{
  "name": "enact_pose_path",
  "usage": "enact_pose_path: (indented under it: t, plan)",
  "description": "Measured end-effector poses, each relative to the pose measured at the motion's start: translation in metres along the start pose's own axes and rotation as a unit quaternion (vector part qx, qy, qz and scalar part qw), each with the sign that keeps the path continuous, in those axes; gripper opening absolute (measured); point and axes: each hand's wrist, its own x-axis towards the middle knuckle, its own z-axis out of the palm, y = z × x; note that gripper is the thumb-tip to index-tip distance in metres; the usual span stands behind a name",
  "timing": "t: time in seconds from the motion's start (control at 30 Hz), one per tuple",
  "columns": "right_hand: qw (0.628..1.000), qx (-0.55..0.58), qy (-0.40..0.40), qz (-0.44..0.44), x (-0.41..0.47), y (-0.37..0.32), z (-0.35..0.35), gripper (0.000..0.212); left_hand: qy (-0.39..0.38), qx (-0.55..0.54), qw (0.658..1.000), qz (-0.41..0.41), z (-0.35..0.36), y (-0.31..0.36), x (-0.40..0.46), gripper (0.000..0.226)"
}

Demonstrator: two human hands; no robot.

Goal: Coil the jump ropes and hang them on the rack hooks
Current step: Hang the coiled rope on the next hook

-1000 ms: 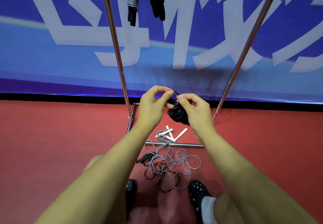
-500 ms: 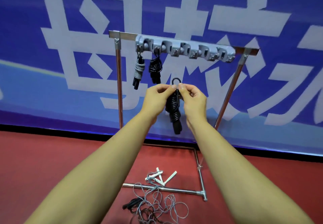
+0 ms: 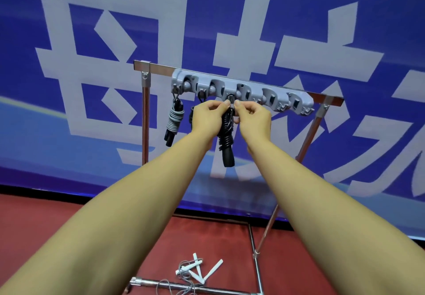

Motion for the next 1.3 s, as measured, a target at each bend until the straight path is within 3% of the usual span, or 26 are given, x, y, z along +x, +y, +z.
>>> enact_pose_path:
  t: [0.3,0.5,0.67,0.77,0.93,1.07,1.3]
  plan:
    - [0.998,-0.037,-0.011,0.058,0.041,0.036,0.019,0.015,0.012,0.040,0.998,-0.042,0.010,-0.027,0.043,0.020]
    - [0.997,-0.050,-0.055,0.019,0.033,0.042,0.010,0.018,-0.011,0.064,0.997,0.030,-0.003,-0.033,0.033,0.019]
    - [0.981,-0.156,-0.116,-0.018,0.002,0.039,-0.013,0.035,-0.026,0.168,0.981,0.096,-0.026,-0.046,0.014,0.038]
    - [0.952,-0.260,-0.158,-0.038,-0.025,0.046,-0.029,0.043,-0.056,0.278,0.952,0.118,-0.043,-0.059,-0.008,0.045]
    - [0.906,-0.355,-0.230,-0.019,-0.081,0.074,-0.047,0.057,-0.144,0.457,0.872,0.100,-0.081,-0.099,-0.059,0.058]
    - [0.868,-0.418,-0.269,-0.012,-0.141,0.107,-0.053,0.060,-0.179,0.510,0.839,0.061,-0.110,-0.138,-0.107,0.063]
    - [0.837,-0.436,-0.327,0.039,-0.248,0.185,-0.053,0.062,-0.229,0.539,0.810,0.013,-0.157,-0.218,-0.192,0.065]
